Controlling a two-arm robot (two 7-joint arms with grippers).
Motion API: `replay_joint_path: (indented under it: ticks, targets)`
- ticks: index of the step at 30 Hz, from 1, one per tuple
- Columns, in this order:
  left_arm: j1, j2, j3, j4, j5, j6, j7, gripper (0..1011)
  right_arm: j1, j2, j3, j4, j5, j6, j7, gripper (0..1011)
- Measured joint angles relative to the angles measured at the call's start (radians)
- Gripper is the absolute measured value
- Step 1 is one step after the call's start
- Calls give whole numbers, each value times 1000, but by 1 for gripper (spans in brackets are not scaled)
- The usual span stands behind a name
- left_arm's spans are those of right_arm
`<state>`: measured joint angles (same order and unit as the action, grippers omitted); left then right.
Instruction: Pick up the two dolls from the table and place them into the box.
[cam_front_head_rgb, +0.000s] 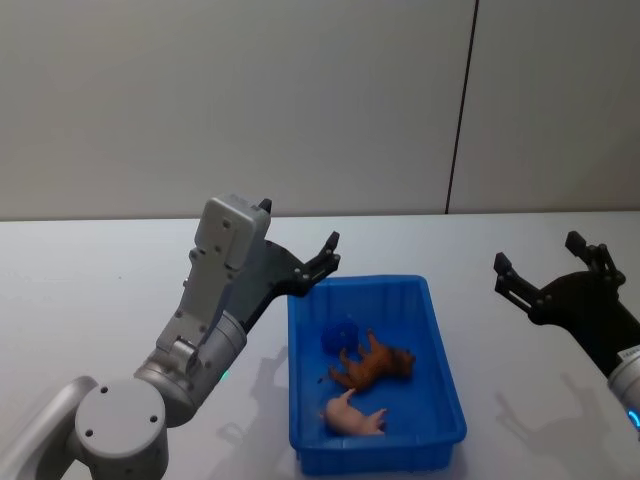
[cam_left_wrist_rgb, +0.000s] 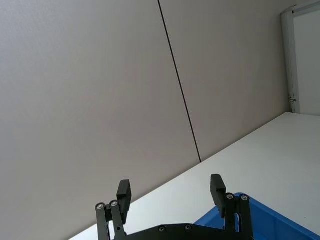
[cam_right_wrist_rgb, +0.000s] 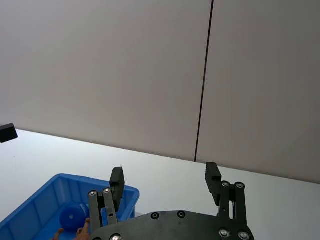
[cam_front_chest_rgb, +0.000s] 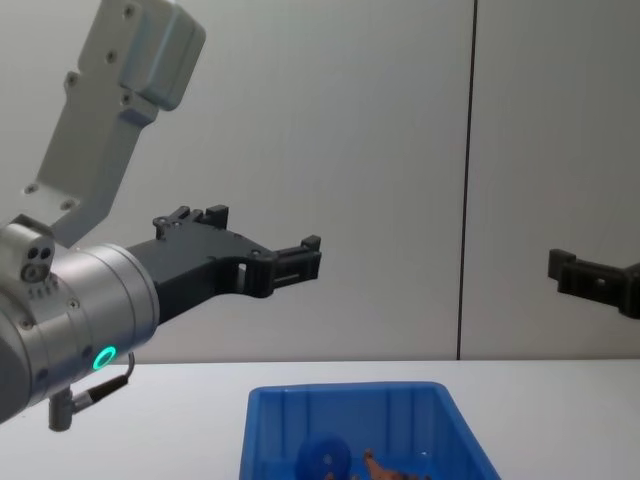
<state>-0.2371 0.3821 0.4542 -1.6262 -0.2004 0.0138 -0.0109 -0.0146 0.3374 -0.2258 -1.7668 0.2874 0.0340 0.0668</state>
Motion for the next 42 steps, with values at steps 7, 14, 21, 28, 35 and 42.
replay_joint_path:
  ticks: [7, 14, 21, 28, 35, 42]
  targets:
    - [0, 0, 0, 0, 0, 0, 0, 1004, 0, 0, 0, 0, 0, 0, 0, 1001]
    - [0, 0, 0, 0, 0, 0, 0, 1003, 0, 0, 0, 0, 0, 0, 0, 1001]
    - [0, 0, 0, 0, 0, 0, 0, 1004, 0, 0, 0, 0, 0, 0, 0, 1001]
    - [0, 0, 0, 0, 0, 0, 0, 1004, 0, 0, 0, 0, 0, 0, 0, 1001]
    - [0, 0, 0, 0, 0, 0, 0, 1004, 0, 0, 0, 0, 0, 0, 0, 1001]
    - [0, 0, 0, 0, 0, 0, 0, 1004, 0, 0, 0, 0, 0, 0, 0, 1001]
